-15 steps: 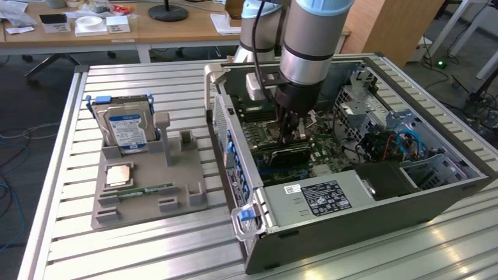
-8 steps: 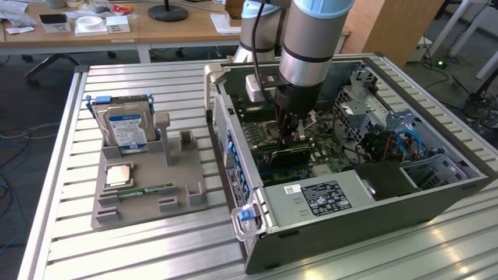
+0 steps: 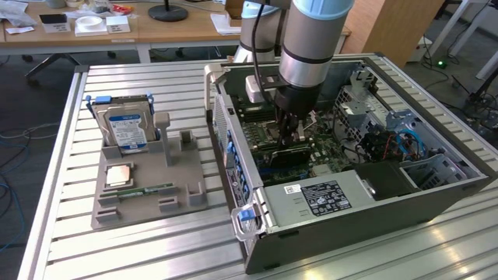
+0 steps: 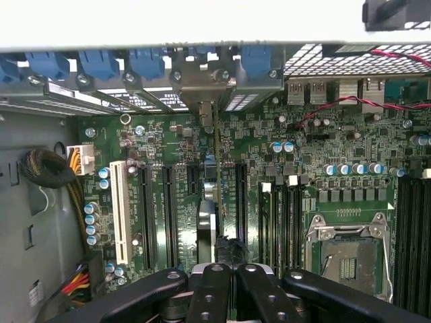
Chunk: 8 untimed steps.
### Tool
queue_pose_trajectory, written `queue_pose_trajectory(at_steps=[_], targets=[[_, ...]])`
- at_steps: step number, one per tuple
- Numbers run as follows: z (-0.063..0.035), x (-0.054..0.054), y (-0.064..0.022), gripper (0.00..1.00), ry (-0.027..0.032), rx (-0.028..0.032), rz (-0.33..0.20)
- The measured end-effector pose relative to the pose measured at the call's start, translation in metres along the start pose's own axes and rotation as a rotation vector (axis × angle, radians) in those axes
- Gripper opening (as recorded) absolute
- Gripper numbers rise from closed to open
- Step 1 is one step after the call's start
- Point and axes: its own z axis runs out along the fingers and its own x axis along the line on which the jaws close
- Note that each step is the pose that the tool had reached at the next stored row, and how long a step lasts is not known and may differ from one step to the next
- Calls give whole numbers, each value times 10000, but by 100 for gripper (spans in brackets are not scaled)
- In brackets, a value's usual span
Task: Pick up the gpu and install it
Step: 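Press down on the gpu until it lock into place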
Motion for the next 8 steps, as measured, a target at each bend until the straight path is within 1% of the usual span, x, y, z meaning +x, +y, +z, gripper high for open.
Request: queue_pose_trajectory(at_steps=[8], targets=[[6,1,9,11,0,0,4]])
